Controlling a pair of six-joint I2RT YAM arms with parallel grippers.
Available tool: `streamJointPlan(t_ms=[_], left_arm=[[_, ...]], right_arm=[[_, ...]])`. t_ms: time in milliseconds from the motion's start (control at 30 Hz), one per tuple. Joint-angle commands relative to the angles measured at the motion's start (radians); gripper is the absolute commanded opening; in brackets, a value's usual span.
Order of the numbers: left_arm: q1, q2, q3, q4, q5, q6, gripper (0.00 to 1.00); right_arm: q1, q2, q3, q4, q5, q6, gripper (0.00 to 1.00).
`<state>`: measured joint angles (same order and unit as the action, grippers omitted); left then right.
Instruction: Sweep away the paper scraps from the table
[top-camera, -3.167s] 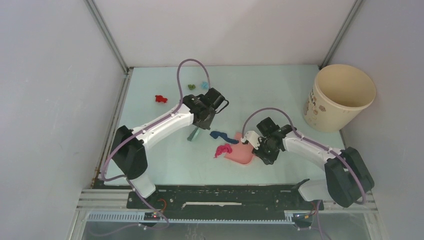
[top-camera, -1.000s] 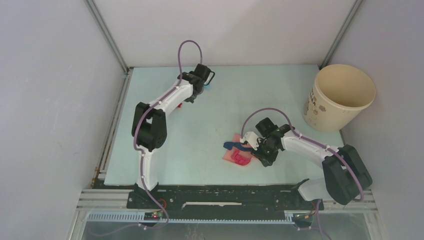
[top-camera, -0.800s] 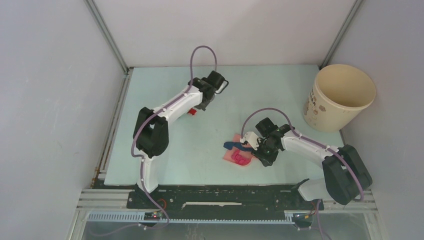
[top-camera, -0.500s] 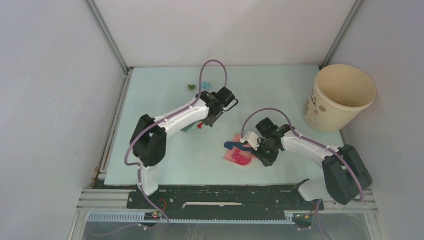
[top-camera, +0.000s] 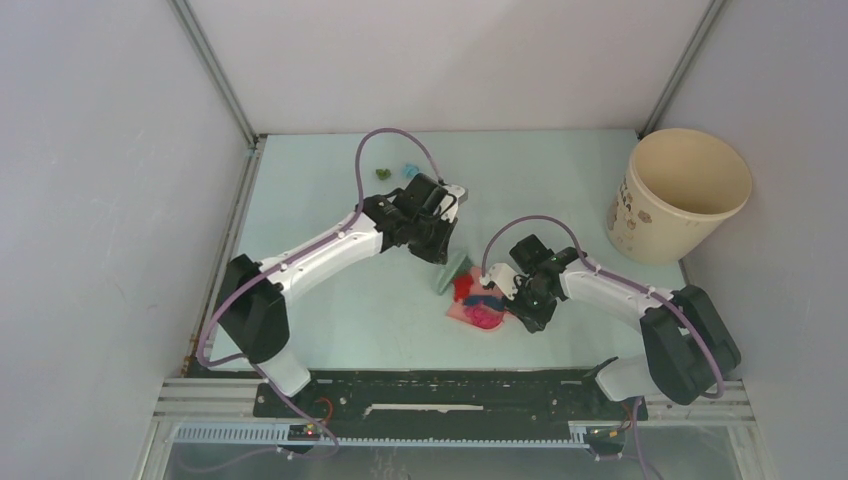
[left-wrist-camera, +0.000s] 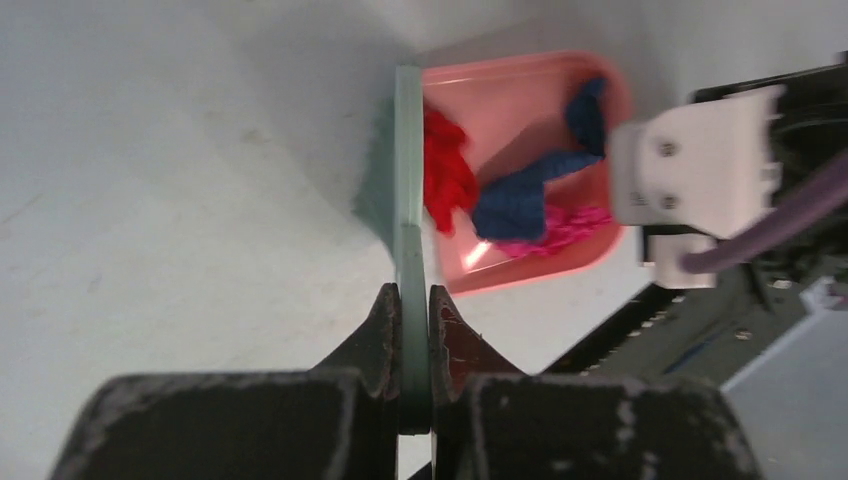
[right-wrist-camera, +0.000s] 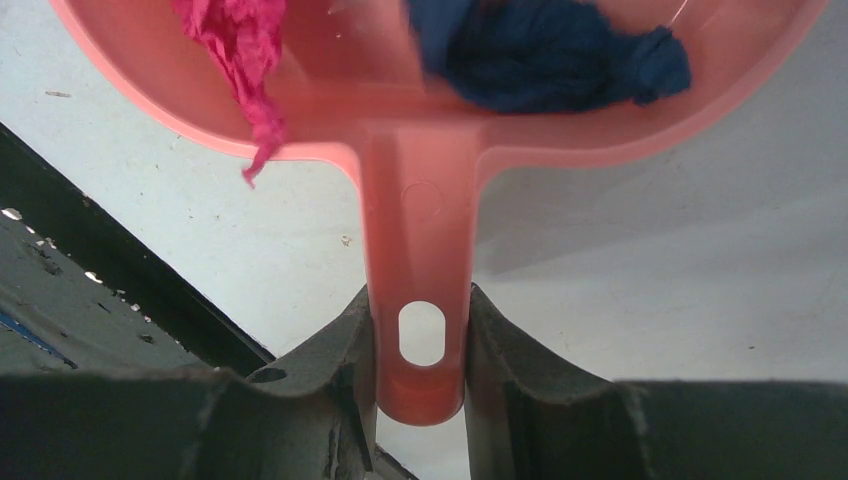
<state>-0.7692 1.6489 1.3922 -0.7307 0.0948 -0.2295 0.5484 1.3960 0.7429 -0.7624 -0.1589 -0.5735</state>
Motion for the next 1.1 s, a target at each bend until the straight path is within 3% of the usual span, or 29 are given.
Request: streamJointPlan(t_ms=[0, 233, 633, 1067], left_arm=[[-0.018, -0.048, -0.031, 0.085, 0.217, -0.110, 0.00], [-0.019, -0.088, -0.018, 0.072, 0.213, -0.117, 0.00], [-0.017, -0.132, 0.042, -0.049, -0.137, -0.043, 0.00], [0.000, -0.171, 0.050, -0.109, -0.310, 0.014, 0.00]], right_arm=[[-0.001, 0.013, 0.024, 0.002, 0.028, 0.018, 0.12], [0.001, 0.021, 0.024, 0.004, 0.032, 0.018, 0.12], [-0.001, 0.021, 0.024, 0.003, 0.029, 0.017, 0.12], [-0.011, 0.011, 0.024, 0.000, 0.017, 0.014, 0.11]])
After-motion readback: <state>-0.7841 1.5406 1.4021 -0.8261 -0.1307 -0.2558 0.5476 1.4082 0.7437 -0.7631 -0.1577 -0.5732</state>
